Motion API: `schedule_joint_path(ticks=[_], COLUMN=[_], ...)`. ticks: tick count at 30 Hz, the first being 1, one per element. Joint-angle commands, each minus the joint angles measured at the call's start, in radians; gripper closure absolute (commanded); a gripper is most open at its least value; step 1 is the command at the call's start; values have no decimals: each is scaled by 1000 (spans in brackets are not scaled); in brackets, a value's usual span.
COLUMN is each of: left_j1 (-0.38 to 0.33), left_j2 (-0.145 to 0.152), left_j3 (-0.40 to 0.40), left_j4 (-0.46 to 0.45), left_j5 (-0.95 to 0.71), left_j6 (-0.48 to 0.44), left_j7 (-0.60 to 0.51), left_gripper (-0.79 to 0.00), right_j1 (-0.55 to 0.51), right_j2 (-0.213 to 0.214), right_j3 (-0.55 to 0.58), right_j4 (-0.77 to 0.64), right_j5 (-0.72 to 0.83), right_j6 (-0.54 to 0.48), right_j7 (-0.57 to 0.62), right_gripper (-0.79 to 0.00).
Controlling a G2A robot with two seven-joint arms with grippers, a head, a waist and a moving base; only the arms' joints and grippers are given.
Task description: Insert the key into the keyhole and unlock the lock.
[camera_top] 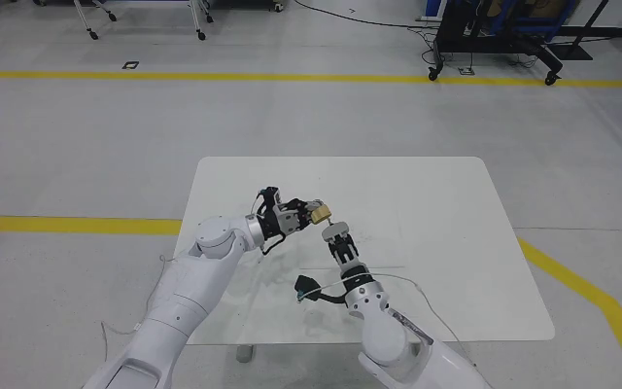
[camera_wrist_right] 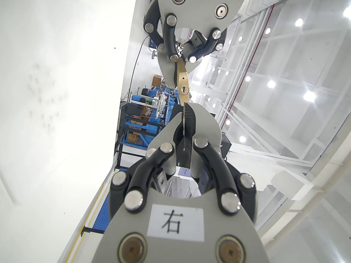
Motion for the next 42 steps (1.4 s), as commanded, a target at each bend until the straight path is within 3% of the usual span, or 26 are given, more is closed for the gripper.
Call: schedule_joint_path(ticks=[1, 19, 42], left_j1=[0, -1, -5], left_j2=[0, 0, 4], left_j3=[1, 7, 34], left_j4=[-1, -6, -23], left_j5=[6, 38, 192], left_j6=[8, 19, -56], left_j7=[4, 4, 11], left_gripper=[0, 0, 0], right_j1=[5, 26, 15], right_j2=[-3, -32, -54], right_j3=[-8, -21, 21], right_j4=[3, 26, 7], right_j5=[-8, -8, 21], right_j6=[-20, -96, -256], right_j7=[-5, 11, -33], right_gripper=[0, 0, 0])
